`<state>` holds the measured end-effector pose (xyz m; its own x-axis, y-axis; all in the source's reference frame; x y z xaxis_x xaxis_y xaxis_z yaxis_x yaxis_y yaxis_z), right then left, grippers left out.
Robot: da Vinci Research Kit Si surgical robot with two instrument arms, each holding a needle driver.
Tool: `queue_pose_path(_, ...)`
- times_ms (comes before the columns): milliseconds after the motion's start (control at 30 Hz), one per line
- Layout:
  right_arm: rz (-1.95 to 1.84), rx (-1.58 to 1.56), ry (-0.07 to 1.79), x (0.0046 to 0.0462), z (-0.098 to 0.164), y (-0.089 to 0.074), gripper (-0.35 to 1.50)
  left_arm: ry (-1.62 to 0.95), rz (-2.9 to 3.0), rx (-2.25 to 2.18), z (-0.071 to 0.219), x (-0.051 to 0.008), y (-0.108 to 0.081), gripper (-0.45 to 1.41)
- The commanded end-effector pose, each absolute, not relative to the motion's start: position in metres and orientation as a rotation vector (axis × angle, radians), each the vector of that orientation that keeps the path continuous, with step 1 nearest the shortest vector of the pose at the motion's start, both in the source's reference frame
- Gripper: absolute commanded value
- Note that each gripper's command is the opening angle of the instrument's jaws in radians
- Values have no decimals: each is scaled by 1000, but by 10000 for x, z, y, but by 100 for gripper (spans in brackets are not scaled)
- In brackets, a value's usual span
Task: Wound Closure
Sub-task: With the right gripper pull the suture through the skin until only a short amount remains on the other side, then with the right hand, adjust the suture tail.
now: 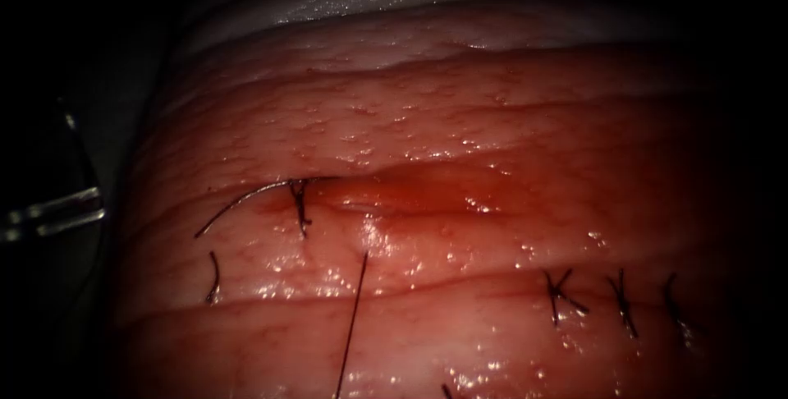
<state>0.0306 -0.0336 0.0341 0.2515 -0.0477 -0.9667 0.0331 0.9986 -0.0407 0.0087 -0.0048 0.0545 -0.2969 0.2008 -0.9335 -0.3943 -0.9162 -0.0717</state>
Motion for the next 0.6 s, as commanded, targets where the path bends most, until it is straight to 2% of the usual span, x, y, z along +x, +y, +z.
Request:
queue_pose_path(33, -78, -26, 1325, 313, 344, -337, -35, 241, 2255, -1587, 551, 82, -48, -45)
queue_pose_path(67, -82, -29, 1325, 313, 344, -335, -18, 242, 2255, -1587, 550, 82, -48, -45)
queue_pose_path(100, -84, -31, 1325, 311, 345, -332, 37, 242, 2255, -1587, 550, 82, -48, -45)
queue_pose_path(133, -100, -44, 1325, 308, 346, -328, 62, 242, 2256, -1587, 550, 82, -48, -45)
queue_pose_path(200, -100, -48, 1319, 300, 351, -315, 99, 242, 2256, -1586, 550, 82, -48, -45)
queue_pose_path(233, -97, -52, 1307, 293, 356, -305, 111, 242, 2256, -1586, 550, 82, -48, -45)
queue_pose_path(300, -100, -95, 1264, 278, 367, -286, 131, 241, 2255, -1589, 549, 82, -49, -45)
queue_pose_path(400, -91, -158, 1174, 254, 383, -260, 143, 241, 2255, -1589, 549, 82, -49, -45)
queue_pose_path(600, -41, -155, 1065, 194, 419, -197, 146, 241, 2255, -1589, 550, 82, -48, -45)
